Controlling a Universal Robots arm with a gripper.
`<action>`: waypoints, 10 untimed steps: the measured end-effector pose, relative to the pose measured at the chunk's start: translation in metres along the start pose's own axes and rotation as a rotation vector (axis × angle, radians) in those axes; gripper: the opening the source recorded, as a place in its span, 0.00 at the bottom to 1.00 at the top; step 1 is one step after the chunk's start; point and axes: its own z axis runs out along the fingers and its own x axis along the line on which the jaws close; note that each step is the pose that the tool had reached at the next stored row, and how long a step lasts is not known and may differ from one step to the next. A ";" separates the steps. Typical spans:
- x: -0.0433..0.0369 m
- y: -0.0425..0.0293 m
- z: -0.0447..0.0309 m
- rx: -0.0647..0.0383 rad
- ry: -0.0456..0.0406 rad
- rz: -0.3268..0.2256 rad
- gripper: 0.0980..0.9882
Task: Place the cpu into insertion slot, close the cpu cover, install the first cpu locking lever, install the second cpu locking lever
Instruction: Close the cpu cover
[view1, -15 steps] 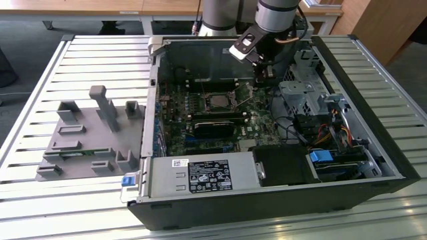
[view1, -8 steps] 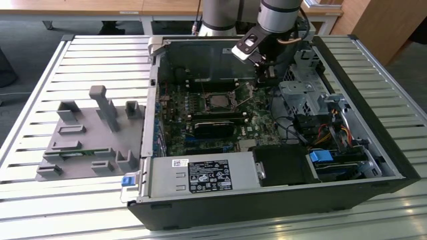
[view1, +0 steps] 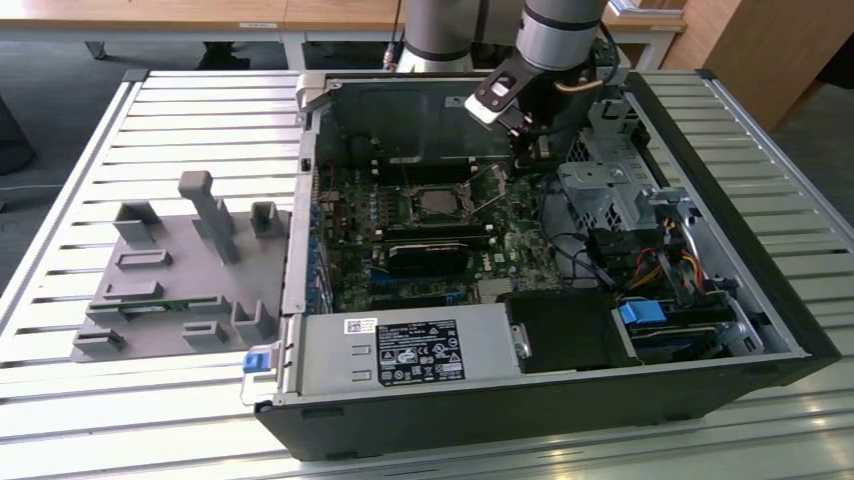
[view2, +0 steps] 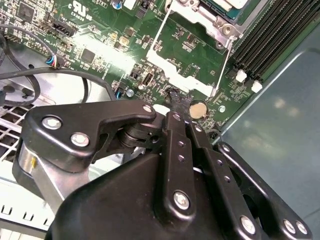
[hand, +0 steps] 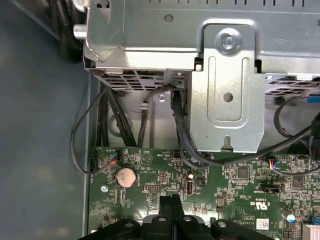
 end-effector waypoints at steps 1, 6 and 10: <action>0.0002 0.0003 0.0009 0.001 0.0000 0.000 0.01; 0.0006 0.0004 0.0050 0.003 0.0000 0.000 0.01; 0.0006 -0.0020 0.0056 0.003 -0.0001 0.000 0.01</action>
